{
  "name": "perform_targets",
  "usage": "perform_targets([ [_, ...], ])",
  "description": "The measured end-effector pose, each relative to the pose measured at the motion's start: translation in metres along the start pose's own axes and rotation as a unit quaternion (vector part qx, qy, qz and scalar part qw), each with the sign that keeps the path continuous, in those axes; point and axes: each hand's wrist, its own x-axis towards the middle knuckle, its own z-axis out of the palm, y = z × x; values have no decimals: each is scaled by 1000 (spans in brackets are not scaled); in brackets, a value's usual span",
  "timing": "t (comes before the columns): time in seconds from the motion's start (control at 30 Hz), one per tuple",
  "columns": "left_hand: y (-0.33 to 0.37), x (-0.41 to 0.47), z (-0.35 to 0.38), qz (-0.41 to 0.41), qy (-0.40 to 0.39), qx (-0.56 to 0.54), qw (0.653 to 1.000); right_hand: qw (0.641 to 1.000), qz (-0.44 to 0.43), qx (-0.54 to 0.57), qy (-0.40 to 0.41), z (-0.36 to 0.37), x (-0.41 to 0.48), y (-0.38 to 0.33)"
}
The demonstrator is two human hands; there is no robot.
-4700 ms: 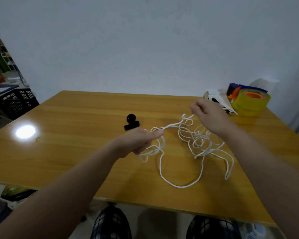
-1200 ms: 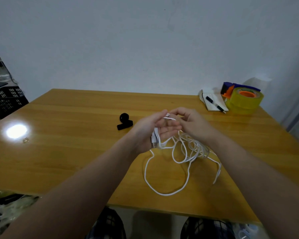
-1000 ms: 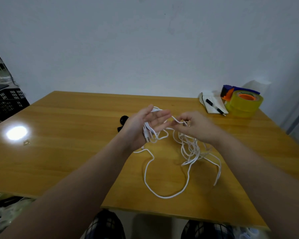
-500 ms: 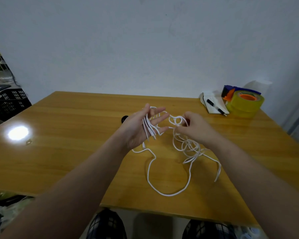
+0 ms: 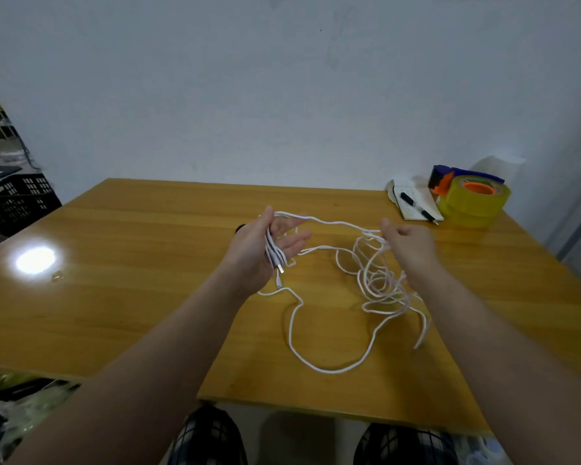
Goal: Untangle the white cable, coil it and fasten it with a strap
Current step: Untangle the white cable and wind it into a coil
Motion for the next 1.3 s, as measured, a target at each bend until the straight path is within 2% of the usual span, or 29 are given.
perform_targets([
  [0.07,-6,0,4,12,8,-12,1000,987,-43,-157,-7,6,4,11],
  [0.13,-11,1,8,12,10,-57,998,956,-57,-280,-66,12,4,15],
  [0.23,-13,6,6,1,22,13,1000,903,-160,-377,-126,14,-2,17],
  [0.3,-13,9,0,-15,28,67,997,886,-225,-381,-137,8,-12,16],
  [0.4,-11,7,-2,-58,-13,73,996,865,-279,-394,-136,2,-19,18],
  [0.53,-12,0,5,-74,-73,-5,995,907,-300,-265,-133,1,-10,35],
  [0.63,-8,-7,17,-80,-159,-70,982,912,-326,-217,-124,3,-6,40],
  [0.7,-5,-10,26,-75,-178,-85,977,905,-347,-212,-123,5,-11,35],
  [0.83,0,-19,50,-52,-183,-77,979,879,-354,-315,-57,13,-22,29],
  [0.9,-4,-18,60,-48,-185,-70,979,842,-309,-431,-98,23,-27,18],
  [0.93,-6,-16,64,-48,-186,-68,979,804,-298,-493,-143,29,-29,10],
  [1.03,-18,0,66,-22,-174,5,984,709,-328,-589,-206,45,-41,-7],
  [1.13,-19,20,56,34,-97,131,986,656,-409,-599,-207,48,-52,-11],
  [1.23,-16,35,34,95,-39,275,956,647,-452,-576,-214,39,-56,-15],
  [1.3,-12,37,20,148,-8,376,915,675,-450,-549,-201,27,-48,-10],
])
